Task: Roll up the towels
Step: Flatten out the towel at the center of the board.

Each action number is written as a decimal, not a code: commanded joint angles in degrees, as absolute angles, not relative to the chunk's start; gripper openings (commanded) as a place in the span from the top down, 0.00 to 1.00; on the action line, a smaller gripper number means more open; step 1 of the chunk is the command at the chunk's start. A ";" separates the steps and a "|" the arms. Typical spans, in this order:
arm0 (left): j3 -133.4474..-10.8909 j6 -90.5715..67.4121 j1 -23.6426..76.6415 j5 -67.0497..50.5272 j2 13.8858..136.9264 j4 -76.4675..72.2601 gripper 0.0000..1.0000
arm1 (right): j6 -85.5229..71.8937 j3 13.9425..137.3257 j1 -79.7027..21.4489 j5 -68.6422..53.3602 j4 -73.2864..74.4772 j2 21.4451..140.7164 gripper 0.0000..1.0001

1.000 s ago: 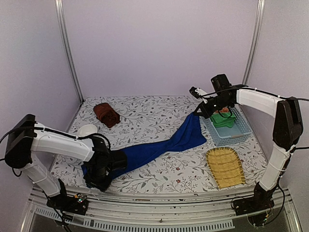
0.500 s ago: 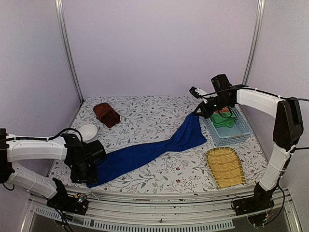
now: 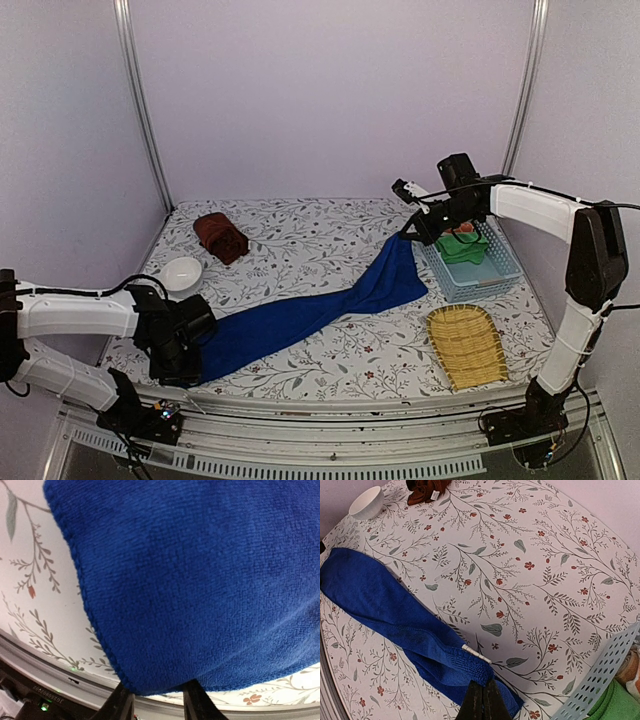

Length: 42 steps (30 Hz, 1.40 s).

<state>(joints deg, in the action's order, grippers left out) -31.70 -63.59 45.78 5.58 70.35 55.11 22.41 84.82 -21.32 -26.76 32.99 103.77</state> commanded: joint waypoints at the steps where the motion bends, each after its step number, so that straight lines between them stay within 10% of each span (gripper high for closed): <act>1: -30.59 -63.54 44.99 4.53 69.87 52.73 0.68 | 21.89 84.38 -21.28 -27.82 32.71 102.42 0.98; 7: -31.50 -63.62 44.95 4.39 68.75 53.75 1.00 | 21.80 84.31 -21.29 -27.56 32.79 102.44 0.98; 24: -66.28 -47.74 27.47 16.72 59.16 65.86 1.00 | 21.78 109.56 -13.27 -20.43 39.14 107.26 0.98; 42: -39.51 -46.70 25.07 -16.29 52.23 49.81 1.00 | 25.57 85.84 -15.59 -31.78 38.36 96.31 0.98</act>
<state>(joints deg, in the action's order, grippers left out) -46.94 -46.11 25.54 -3.16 51.94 56.01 23.16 89.65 -13.93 -29.45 39.13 98.13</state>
